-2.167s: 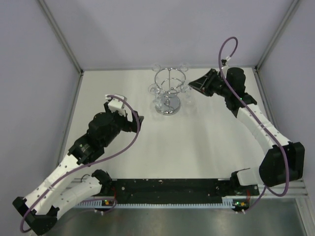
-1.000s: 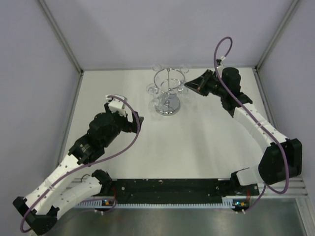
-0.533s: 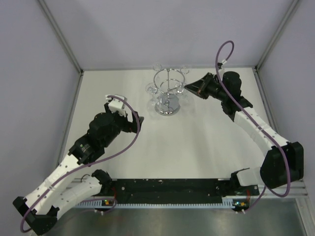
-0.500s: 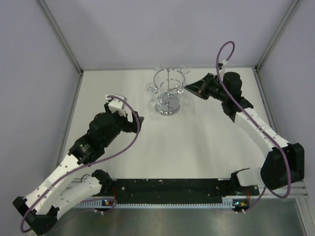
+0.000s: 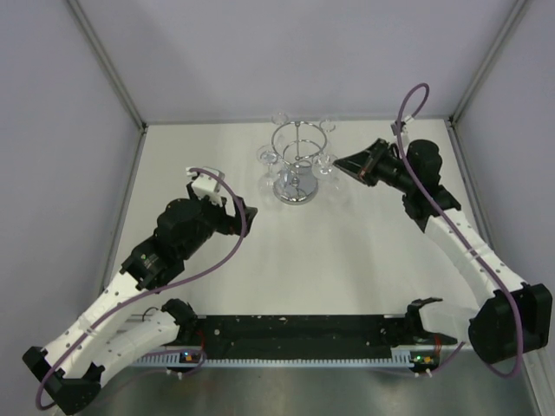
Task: Take the wine glass off the wine glass rack
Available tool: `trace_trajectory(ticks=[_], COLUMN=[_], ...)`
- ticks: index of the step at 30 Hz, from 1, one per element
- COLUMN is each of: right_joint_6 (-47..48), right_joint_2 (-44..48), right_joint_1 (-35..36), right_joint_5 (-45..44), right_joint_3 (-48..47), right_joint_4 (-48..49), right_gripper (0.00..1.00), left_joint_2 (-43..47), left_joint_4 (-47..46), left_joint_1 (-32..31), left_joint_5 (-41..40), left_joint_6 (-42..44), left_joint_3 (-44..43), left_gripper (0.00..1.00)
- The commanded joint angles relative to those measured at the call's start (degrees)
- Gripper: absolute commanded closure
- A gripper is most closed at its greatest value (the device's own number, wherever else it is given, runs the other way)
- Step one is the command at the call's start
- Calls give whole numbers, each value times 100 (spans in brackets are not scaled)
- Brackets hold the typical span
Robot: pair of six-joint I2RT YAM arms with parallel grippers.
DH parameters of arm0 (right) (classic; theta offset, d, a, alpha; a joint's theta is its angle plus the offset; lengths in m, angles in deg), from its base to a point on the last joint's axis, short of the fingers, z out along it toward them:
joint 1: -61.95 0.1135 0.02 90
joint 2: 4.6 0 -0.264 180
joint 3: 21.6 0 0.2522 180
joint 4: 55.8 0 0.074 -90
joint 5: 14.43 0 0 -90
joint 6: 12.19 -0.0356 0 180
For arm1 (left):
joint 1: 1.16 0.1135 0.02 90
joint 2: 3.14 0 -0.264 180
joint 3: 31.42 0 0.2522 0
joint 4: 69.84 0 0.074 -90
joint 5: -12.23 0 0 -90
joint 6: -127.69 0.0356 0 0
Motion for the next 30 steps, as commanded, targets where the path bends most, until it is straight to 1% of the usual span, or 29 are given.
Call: trace_trajectory(ticks=[1, 6, 9, 11, 16, 21, 24, 30], right_joint_6=[-45, 245, 649, 938, 1571, 2213, 2503, 3820], right_joint_2=[514, 1049, 1523, 1831, 2341, 2676, 2729, 2668], right_joint_1=[-35, -43, -43, -43, -26, 106, 368, 1457], right_joint_5=[306, 588, 641, 711, 1246, 1598, 1853, 1547], right_joint_3=[7, 34, 33, 16, -326, -546, -573, -784], right_joint_4=[345, 4, -270, -647, -1052, -1123, -930, -1184], right_gripper=[100, 100, 100, 100, 100, 100, 100, 100], left_joint_2=[47, -146, -252, -304, -419, -445, -428, -419], left_joint_4=[-359, -316, -245, -324, -421, -956, -1106, -1721], left_joint_1=[-4, -4, -4, -4, -4, -4, -4, -4], left_joint_5=[354, 855, 1425, 1751, 2454, 3280, 3553, 3914], left_joint_6=[-342, -851, -1500, -1896, -2933, -3874, -4244, -4868], left_joint_3=[-193, -579, -835, -914, -985, -783, -704, -282], left_gripper=[5, 7, 10, 12, 14, 15, 15, 15])
